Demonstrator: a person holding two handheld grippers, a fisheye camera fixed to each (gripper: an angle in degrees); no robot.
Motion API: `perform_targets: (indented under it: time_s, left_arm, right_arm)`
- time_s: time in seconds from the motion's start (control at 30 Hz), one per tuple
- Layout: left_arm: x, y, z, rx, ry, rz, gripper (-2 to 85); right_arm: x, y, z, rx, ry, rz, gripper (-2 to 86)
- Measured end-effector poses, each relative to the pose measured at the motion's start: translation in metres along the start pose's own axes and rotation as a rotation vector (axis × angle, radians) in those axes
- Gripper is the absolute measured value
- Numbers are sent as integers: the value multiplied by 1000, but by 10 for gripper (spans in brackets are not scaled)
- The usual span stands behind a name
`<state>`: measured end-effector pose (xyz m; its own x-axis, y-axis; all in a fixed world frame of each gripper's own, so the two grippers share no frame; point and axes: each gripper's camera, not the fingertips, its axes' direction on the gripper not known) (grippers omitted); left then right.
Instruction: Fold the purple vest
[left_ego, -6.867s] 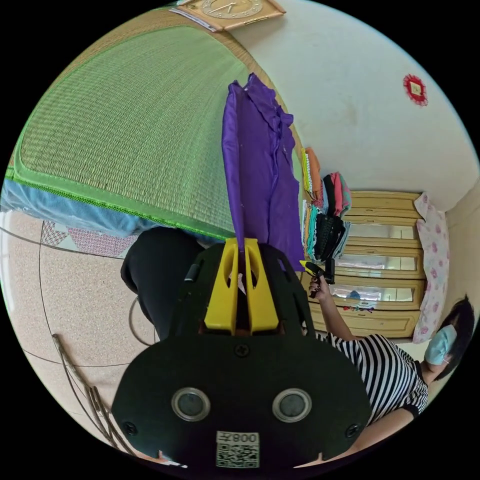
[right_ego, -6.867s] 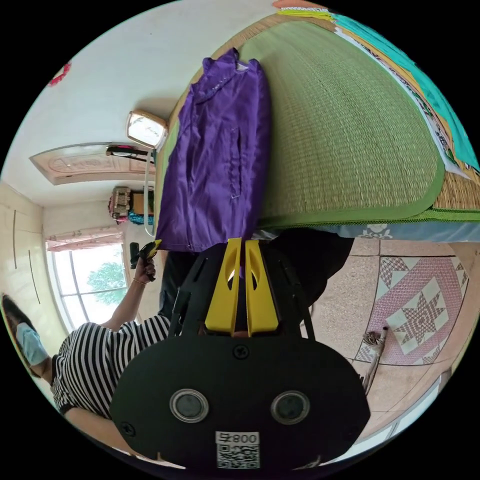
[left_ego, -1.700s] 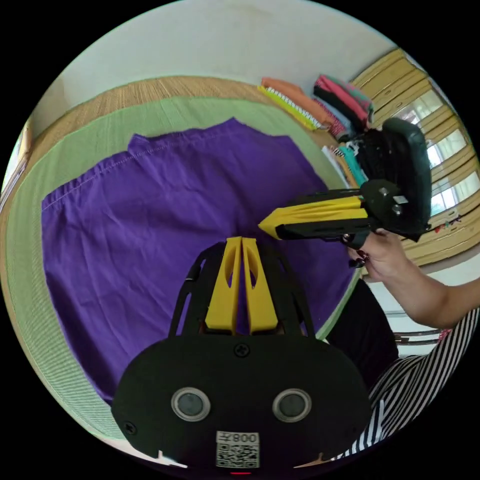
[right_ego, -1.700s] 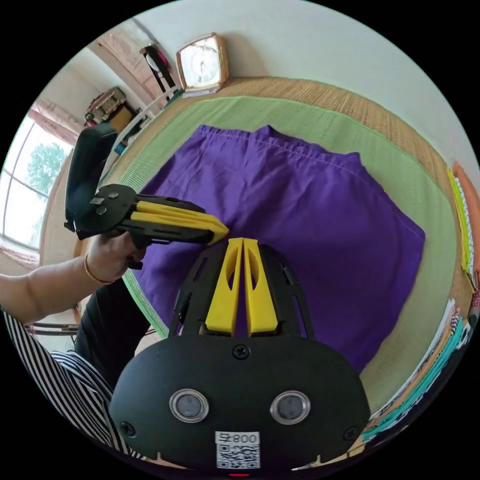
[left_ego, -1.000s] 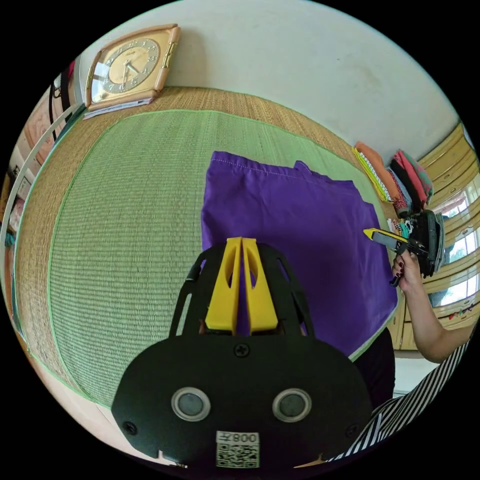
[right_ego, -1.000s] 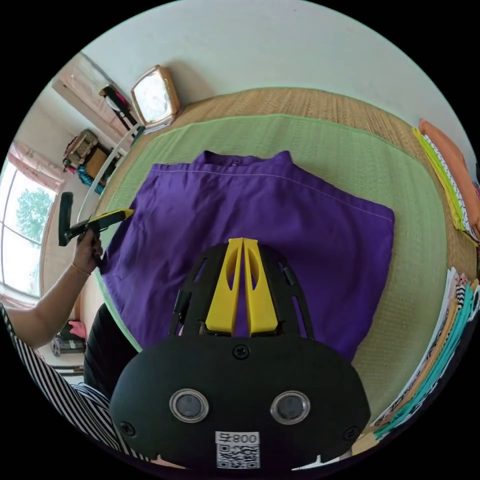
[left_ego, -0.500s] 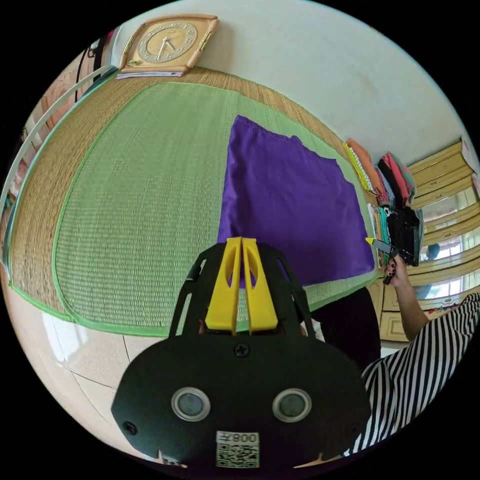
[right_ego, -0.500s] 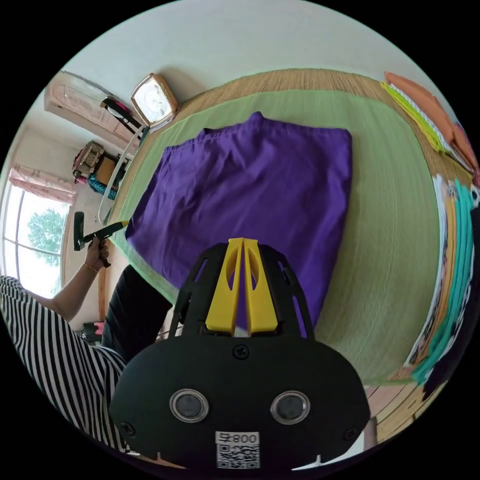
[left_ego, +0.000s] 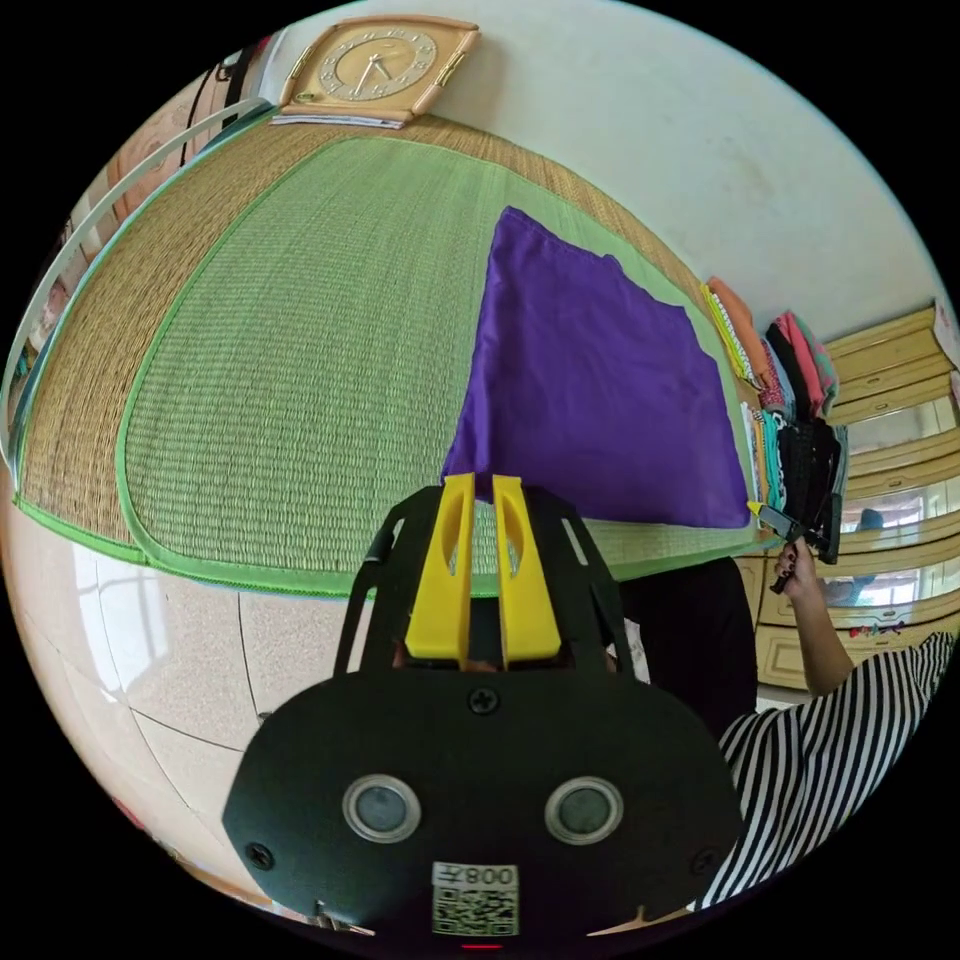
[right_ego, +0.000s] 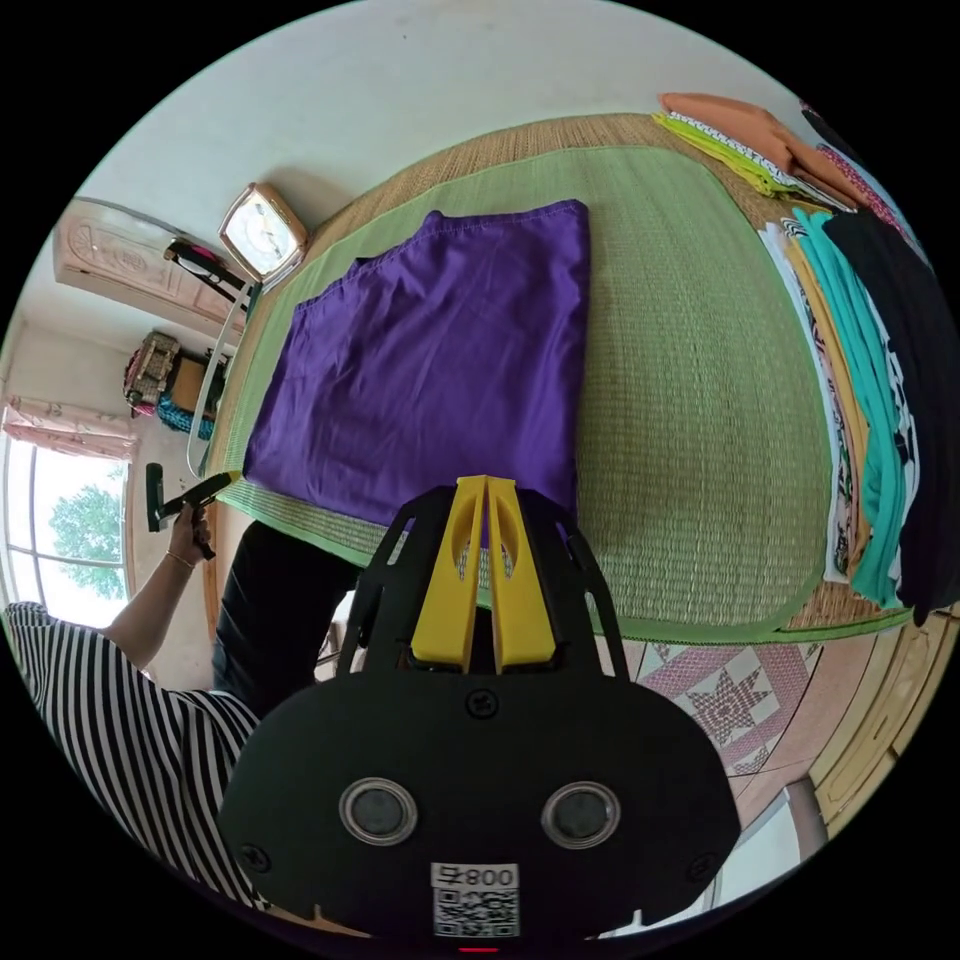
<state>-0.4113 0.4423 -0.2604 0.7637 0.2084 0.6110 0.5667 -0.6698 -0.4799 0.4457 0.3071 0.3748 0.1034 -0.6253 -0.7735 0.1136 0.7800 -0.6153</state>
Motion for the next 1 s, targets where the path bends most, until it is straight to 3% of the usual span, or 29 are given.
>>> perform_targets:
  time_s: [0.33, 0.4, 0.53, 0.7, 0.87, 1.0]
  left_arm:
    - [-25, 0, -7, 3, 4, 35, 2]
    - [-33, 2, -8, 25, -76, -17, 3]
    - [-43, 2, -2, 25, 71, 14, 9]
    - [-43, -5, 20, -59, 39, 29, 5]
    - [-51, -2, 16, -17, -6, -19, 4]
    - [-56, 1, 22, -1, 65, -29, 13]
  right_arm:
    - [28, 4, 20, -92, -5, 35, 0]
    - [32, 5, 19, -87, -16, 40, 0]
    - [38, 6, 16, -86, -30, 44, 0]
    - [42, 4, 13, -101, -30, 40, 0]
    - [47, 1, 10, -127, -18, 26, 0]
    - [55, 0, 8, -120, -39, 41, 0]
